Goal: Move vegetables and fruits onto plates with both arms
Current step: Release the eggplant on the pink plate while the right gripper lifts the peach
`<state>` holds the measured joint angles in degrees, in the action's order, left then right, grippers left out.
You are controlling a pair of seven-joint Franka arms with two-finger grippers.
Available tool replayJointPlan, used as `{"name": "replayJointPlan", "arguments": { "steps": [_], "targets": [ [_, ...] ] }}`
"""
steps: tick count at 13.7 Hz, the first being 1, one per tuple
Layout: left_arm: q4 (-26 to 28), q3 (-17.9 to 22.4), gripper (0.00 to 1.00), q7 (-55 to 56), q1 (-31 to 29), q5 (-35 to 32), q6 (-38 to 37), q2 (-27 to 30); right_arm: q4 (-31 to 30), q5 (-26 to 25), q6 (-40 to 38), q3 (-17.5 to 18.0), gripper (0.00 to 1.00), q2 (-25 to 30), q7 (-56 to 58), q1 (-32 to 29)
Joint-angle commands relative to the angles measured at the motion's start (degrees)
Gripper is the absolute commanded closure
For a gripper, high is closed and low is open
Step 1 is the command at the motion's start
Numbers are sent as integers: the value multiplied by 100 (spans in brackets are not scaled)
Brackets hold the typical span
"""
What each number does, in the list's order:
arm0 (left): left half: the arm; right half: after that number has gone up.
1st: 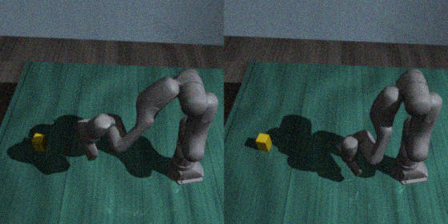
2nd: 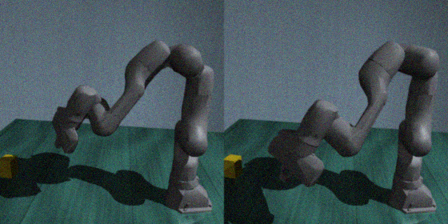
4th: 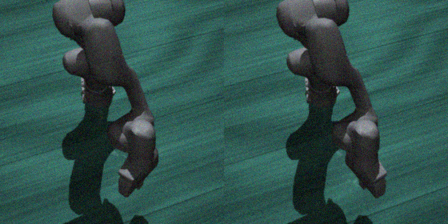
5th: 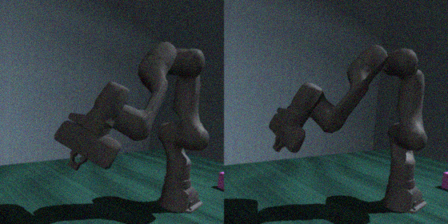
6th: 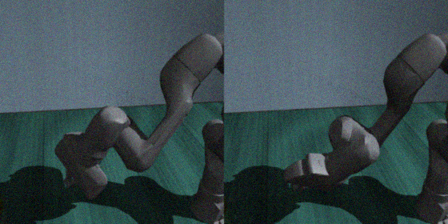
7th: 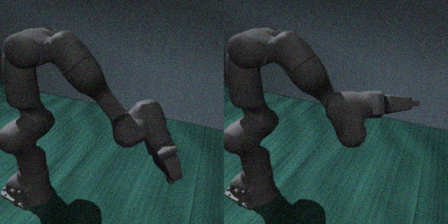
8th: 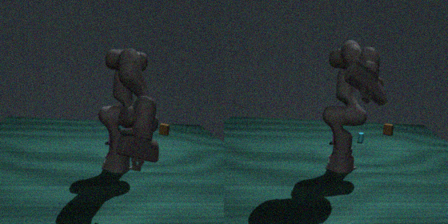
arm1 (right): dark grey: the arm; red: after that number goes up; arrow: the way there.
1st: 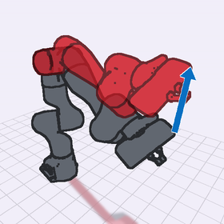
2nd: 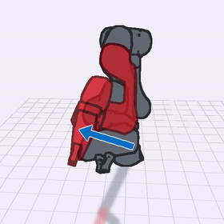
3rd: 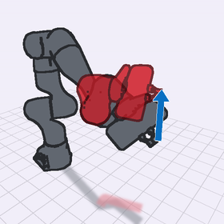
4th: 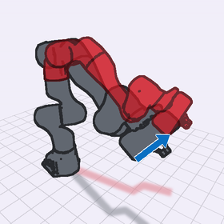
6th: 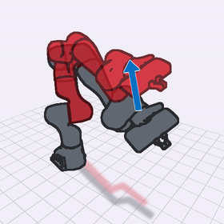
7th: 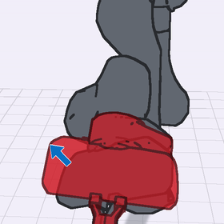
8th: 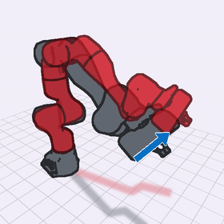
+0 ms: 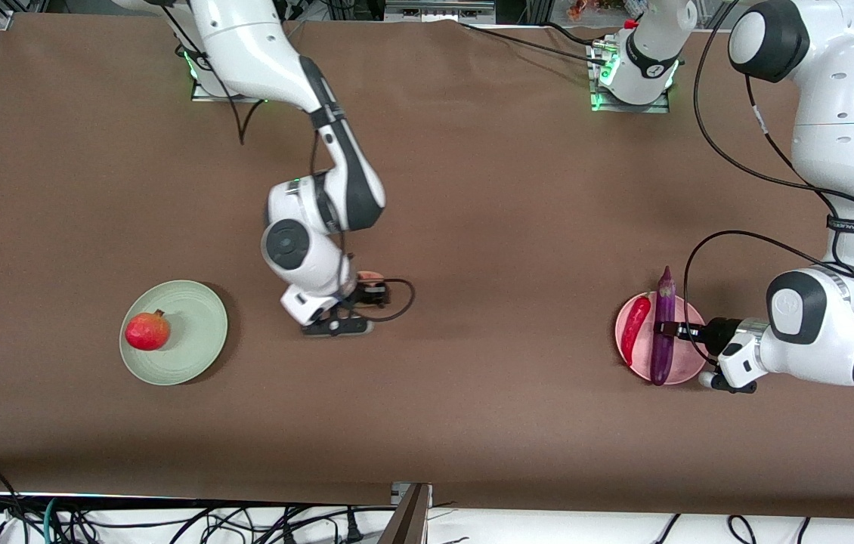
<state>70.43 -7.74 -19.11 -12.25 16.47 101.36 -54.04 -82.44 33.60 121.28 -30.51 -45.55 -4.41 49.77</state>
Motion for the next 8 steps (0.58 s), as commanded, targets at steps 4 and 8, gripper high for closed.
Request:
{"name": "replayJointPlan", "arguments": {
  "steps": [4,8],
  "targets": [
    [15,-44,0,-146,-180,294,68,-45,-18,-55,-1141,-1245,92,90,2292,-334],
    [6,-52,0,-102,-172,331,51,16,-71,-3,-958,-1194,92,-129,4128,-1415]
  ]
}}
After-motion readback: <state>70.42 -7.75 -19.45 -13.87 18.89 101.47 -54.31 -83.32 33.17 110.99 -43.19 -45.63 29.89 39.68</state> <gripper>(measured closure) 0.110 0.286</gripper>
